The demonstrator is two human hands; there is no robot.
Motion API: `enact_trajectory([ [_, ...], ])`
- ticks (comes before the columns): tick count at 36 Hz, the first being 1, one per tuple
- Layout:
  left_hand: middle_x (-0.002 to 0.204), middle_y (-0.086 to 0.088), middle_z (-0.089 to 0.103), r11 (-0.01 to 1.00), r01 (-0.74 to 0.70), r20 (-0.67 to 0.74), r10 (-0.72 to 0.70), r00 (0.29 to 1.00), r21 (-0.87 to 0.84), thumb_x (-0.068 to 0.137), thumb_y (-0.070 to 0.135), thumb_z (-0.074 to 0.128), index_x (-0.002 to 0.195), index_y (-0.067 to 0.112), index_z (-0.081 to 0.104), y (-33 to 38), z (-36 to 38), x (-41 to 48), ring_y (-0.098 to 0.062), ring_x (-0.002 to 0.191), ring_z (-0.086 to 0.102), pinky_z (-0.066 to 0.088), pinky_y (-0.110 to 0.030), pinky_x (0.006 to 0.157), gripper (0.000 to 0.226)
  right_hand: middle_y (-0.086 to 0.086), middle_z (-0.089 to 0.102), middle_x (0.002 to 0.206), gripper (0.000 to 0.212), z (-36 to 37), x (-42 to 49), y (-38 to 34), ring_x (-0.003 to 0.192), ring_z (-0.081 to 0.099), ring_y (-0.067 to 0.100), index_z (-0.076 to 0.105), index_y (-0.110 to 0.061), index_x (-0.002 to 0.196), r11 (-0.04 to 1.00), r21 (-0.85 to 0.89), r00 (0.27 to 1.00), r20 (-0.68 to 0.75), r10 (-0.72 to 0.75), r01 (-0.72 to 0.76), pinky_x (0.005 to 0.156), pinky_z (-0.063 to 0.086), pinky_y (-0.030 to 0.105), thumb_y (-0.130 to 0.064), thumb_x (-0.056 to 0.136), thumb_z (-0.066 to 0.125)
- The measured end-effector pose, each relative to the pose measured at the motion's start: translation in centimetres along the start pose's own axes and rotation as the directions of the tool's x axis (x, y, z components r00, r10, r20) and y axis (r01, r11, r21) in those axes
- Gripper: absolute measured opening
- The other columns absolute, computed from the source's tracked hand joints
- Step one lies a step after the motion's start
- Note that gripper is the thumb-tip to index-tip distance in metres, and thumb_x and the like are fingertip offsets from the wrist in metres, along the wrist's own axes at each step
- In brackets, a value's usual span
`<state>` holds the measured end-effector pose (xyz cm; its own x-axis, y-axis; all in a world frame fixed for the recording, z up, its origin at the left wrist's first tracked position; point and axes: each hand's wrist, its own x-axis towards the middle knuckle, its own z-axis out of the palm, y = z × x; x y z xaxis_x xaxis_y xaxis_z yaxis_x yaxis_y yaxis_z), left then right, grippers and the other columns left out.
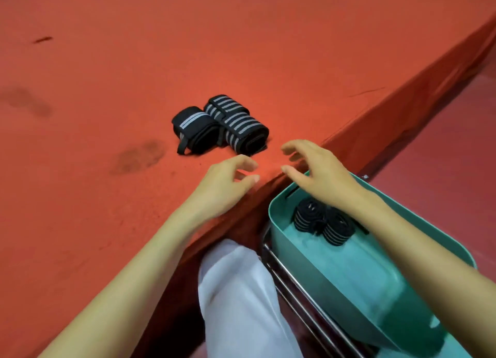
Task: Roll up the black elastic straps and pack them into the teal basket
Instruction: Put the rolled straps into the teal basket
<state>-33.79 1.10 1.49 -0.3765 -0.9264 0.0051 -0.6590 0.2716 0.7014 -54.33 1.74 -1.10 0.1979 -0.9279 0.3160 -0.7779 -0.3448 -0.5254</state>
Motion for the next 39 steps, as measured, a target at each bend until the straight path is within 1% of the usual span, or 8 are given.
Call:
enact_trajectory([
  [6,0.123,-0.003,0.057,0.988,0.145,-0.278,-0.123,0.953,0.059,0.087,0.019,0.064,0.117,0.016,0.061,-3.9,-3.3,1.7,-0.018,0.115,0.053,0.035,-0.025,0.097,0.030,0.008,0.054,0.126,0.040,3.7,6.3,-2.4,0.120,0.048,0.025,0.052,-0.009,0.126,0.998,0.025,0.998,0.013,-0.056,0.056,0.102,0.037,0.035,-0.023,0.090,0.063],
  [12,0.136,-0.017,0.037,0.931,0.325,-0.448,-0.364,0.816,-0.166,0.089,0.022,0.060,0.132,0.009,0.044,-6.9,-5.2,4.6,-0.030,0.128,0.037,0.028,-0.033,0.109,0.047,0.014,0.042,0.136,0.045,6.3,11.1,-2.9,0.131,0.031,0.030,0.042,-0.006,0.134,0.969,0.037,0.967,-0.066,0.245,-0.243,0.106,0.025,0.036,-0.032,0.097,0.049],
  [16,0.138,-0.015,0.037,0.821,0.421,-0.381,-0.557,0.738,-0.385,0.090,0.031,0.057,0.135,0.012,0.036,-8.2,-5.8,7.2,-0.031,0.123,0.044,0.036,-0.040,0.106,0.052,0.017,0.040,0.139,0.046,6.4,13.1,-2.3,0.131,0.032,0.033,0.041,-0.007,0.135,0.874,0.177,0.888,-0.001,0.459,-0.452,0.107,0.026,0.035,-0.034,0.098,0.047],
  [18,0.140,-0.014,0.040,0.738,0.441,-0.304,-0.635,0.710,-0.511,0.091,0.038,0.057,0.138,0.009,0.027,-8.8,-6.1,8.5,-0.030,0.122,0.048,0.042,-0.042,0.102,0.063,0.015,0.043,0.138,0.054,6.3,13.7,-1.8,0.125,0.042,0.030,0.041,-0.007,0.135,0.792,0.281,0.837,0.093,0.540,-0.542,0.098,0.038,0.033,-0.038,0.093,0.054],
  [21,0.140,-0.013,0.043,0.652,0.429,-0.234,-0.681,0.694,-0.625,0.090,0.043,0.058,0.140,0.005,0.018,-9.4,-6.2,10.2,-0.031,0.121,0.050,0.045,-0.046,0.100,0.075,0.009,0.057,0.124,0.059,5.7,14.1,-1.4,0.093,0.058,0.017,0.048,-0.004,0.129,0.658,0.431,0.784,0.268,0.561,-0.618,0.060,0.042,0.023,-0.039,0.085,0.067],
  [25,0.136,-0.008,0.046,0.579,0.417,-0.194,-0.717,0.670,-0.701,0.079,0.046,0.071,0.139,0.004,0.025,-9.3,-6.5,11.5,-0.027,0.120,0.049,0.042,-0.043,0.101,0.087,0.005,0.066,0.108,0.052,5.2,13.8,-1.5,0.075,0.060,0.007,0.058,-0.003,0.120,0.640,0.434,0.773,0.335,0.539,-0.634,0.053,0.041,0.020,-0.037,0.082,0.071],
  [32,0.117,-0.004,0.061,0.551,0.431,-0.131,-0.711,0.691,-0.715,0.051,0.041,0.080,0.122,0.012,0.055,-10.5,-7.6,11.6,-0.019,0.099,0.061,0.046,-0.027,0.069,0.081,-0.005,0.063,0.078,0.016,4.6,12.7,-2.1,0.067,0.060,0.005,0.057,-0.016,0.080,0.650,0.509,0.825,0.335,0.454,-0.564,0.041,0.041,0.008,-0.020,0.083,0.072],
  [39,0.069,0.002,0.047,0.561,0.377,-0.134,-0.668,0.732,-0.737,0.074,0.028,0.076,0.102,0.010,0.052,-9.2,-7.0,9.0,-0.011,0.052,0.043,0.030,-0.011,0.034,0.041,-0.003,0.065,0.096,0.027,4.6,11.4,-2.1,0.084,0.063,0.009,0.058,-0.017,0.098,0.663,0.552,0.862,0.309,0.401,-0.506,0.067,0.049,0.019,-0.019,0.077,0.076],
])
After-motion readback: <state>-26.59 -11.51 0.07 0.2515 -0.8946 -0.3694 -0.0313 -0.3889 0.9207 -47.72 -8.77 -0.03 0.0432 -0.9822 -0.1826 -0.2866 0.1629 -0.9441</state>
